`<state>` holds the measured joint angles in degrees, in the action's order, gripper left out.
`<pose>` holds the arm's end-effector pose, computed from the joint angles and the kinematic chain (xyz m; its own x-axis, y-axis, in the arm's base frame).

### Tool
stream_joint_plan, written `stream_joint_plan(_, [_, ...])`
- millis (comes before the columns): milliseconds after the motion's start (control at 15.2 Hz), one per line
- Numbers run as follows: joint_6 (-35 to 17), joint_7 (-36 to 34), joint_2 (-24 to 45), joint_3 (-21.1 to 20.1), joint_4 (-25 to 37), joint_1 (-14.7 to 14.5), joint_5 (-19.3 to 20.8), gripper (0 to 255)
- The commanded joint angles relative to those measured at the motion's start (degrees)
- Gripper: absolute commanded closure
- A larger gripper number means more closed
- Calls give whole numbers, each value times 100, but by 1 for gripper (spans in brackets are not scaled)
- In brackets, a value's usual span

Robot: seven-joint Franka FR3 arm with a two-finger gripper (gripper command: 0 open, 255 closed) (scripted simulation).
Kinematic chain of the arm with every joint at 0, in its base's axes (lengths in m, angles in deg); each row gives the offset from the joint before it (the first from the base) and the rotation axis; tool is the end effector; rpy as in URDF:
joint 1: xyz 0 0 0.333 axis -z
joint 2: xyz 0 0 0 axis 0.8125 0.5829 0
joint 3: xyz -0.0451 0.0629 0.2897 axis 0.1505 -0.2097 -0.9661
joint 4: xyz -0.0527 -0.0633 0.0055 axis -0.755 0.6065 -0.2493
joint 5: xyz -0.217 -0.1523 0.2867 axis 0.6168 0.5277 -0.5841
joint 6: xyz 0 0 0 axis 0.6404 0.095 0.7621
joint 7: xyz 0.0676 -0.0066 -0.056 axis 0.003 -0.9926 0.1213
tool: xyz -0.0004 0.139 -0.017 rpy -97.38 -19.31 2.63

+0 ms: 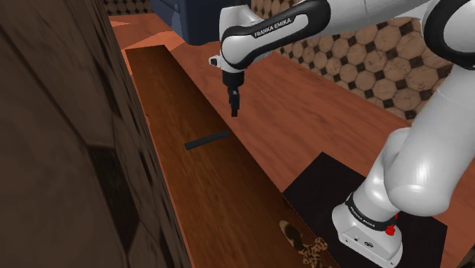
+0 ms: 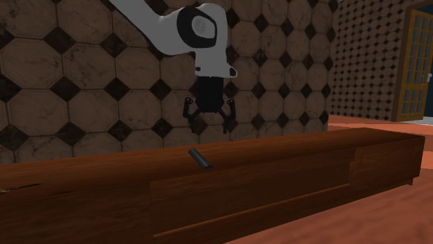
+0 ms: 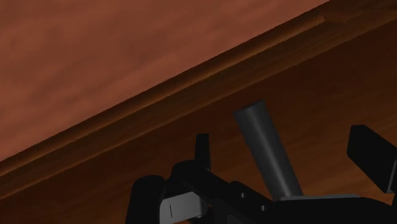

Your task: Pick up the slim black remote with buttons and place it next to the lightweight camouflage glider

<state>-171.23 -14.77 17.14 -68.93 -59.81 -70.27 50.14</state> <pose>0.5441 0.0981 0.3756 0.5937 0.8047 0.0010 0.8043 -0.5933 -0.0330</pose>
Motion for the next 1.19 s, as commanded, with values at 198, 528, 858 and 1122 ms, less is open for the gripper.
stream_joint_plan(198, [-170,665,829,-215,521,-151,-152,0])
stream_joint_plan(528, [-288,1137,1482,-441,943,-278,-204,0])
stream_joint_plan(858, [-629,1148,1643,-452,763,-284,-222,0])
stream_joint_plan(1122, [-802,1154,1736,-457,682,-288,-231,0])
